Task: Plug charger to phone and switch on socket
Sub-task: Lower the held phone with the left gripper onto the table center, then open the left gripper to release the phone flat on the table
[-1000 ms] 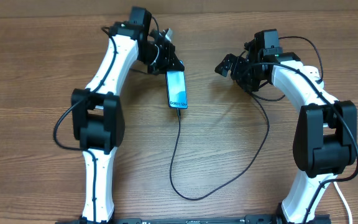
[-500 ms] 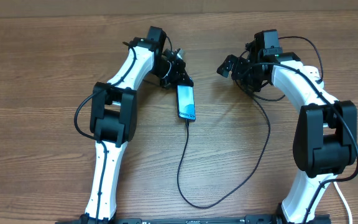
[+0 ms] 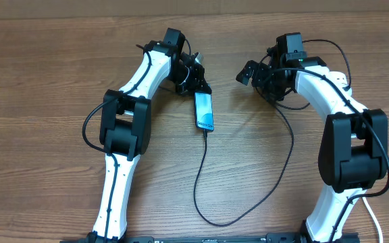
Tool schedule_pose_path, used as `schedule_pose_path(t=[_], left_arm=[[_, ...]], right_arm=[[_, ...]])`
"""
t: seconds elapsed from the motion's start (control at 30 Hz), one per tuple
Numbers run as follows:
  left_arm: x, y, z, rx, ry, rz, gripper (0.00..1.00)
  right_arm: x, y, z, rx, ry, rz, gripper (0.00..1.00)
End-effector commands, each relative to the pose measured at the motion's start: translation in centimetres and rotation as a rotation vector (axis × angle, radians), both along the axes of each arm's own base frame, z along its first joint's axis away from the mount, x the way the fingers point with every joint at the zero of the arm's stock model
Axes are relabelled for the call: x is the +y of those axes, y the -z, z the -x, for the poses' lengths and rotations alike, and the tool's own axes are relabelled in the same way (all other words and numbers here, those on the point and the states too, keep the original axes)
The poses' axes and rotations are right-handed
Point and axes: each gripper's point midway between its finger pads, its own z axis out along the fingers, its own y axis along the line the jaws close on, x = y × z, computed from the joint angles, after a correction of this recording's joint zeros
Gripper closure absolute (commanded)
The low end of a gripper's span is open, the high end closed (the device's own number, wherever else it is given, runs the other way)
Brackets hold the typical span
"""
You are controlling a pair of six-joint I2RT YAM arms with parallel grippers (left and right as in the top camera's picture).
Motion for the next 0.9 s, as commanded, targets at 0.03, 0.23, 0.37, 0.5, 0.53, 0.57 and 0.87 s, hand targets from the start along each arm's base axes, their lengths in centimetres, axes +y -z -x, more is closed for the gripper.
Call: schedule_pose_path(t=[0.03,0.23,0.37,0.5,0.53,0.57,0.87], left_arm=[[1.07,1.10,-0.63,-0.015,-0.041,-0.111,0.96],[1.00,1.01,-0.56,-0.009,-0.043,-0.103,0.93],[1.06,1.03,-0.43,-0.002,-0.042,-0.105,0.90],[1.13,1.07,-0.22,0.007,-0.042,-0.109,0.85],[1.13,1.07,-0.22,0.007,-0.042,-0.109,0.83],[1.13,1.07,-0.23,0.007,-0.042,-0.109,0.82],[1.16,1.08,-0.13,0.012,-0.041,-0.110,0.69]], right_arm=[[0.13,-0.84,-0.63,-0.028,-0.004,0.008,0.00],[0.12,-0.81,-0.56,-0.026,-0.004,0.008,0.00],[0.12,-0.81,-0.56,-0.025,-0.004,0.008,0.00],[0.12,-0.81,-0.56,-0.025,-0.004,0.008,0.00],[0.12,-0.81,-0.56,-0.025,-0.004,0.008,0.00],[0.12,-0.81,-0.56,-0.025,-0.004,0.008,0.00],[0.12,-0.81,-0.55,-0.025,-0.004,0.008,0.00]])
